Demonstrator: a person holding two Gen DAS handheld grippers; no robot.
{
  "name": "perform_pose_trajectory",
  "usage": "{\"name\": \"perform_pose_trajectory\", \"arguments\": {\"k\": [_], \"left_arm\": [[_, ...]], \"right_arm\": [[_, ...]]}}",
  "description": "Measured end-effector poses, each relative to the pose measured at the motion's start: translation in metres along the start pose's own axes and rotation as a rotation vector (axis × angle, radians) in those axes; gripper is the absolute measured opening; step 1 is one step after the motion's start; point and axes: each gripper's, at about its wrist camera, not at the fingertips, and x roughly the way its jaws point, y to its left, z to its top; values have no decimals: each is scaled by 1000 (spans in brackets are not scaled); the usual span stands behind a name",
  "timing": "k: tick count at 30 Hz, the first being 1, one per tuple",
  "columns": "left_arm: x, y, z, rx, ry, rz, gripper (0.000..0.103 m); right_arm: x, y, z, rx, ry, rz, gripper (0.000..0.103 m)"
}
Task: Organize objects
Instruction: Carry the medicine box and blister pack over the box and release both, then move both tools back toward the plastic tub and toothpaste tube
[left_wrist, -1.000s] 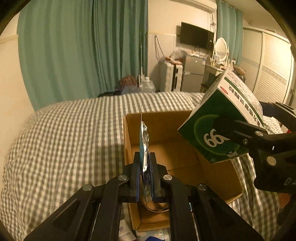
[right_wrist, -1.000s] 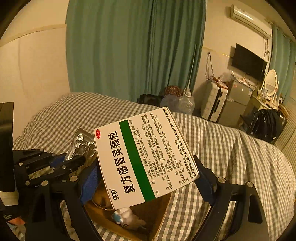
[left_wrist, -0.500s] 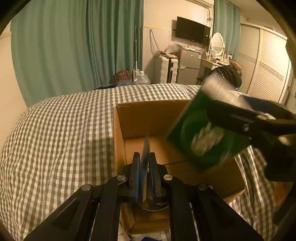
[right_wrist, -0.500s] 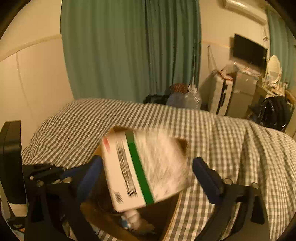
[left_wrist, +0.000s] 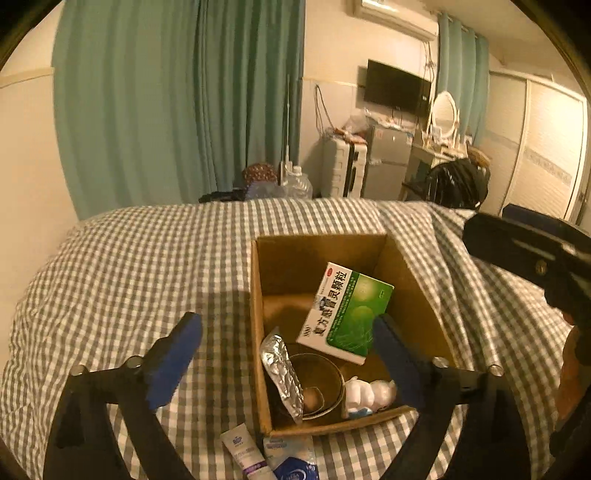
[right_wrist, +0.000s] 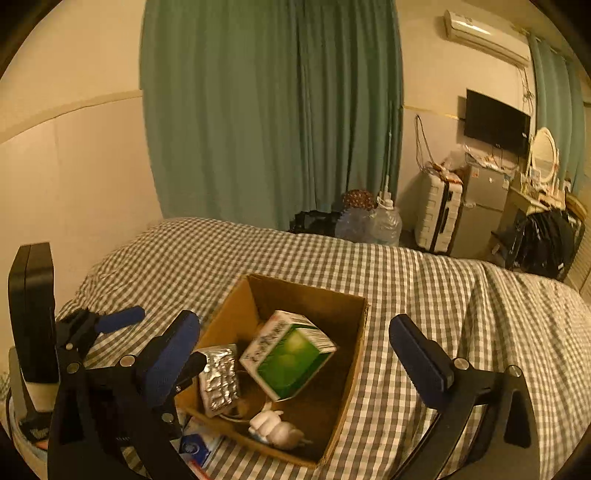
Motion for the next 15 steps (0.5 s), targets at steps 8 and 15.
{"name": "perform_pose_trajectory", "arguments": {"k": [8, 15], "left_arm": [[-48, 9, -17, 20, -70, 84, 103], [-66, 33, -54, -32, -47, 117, 103]], "right_arm": [[-30, 22, -11, -64, -10, 48, 103], [-35, 37, -38, -98, 16, 71, 103]]}}
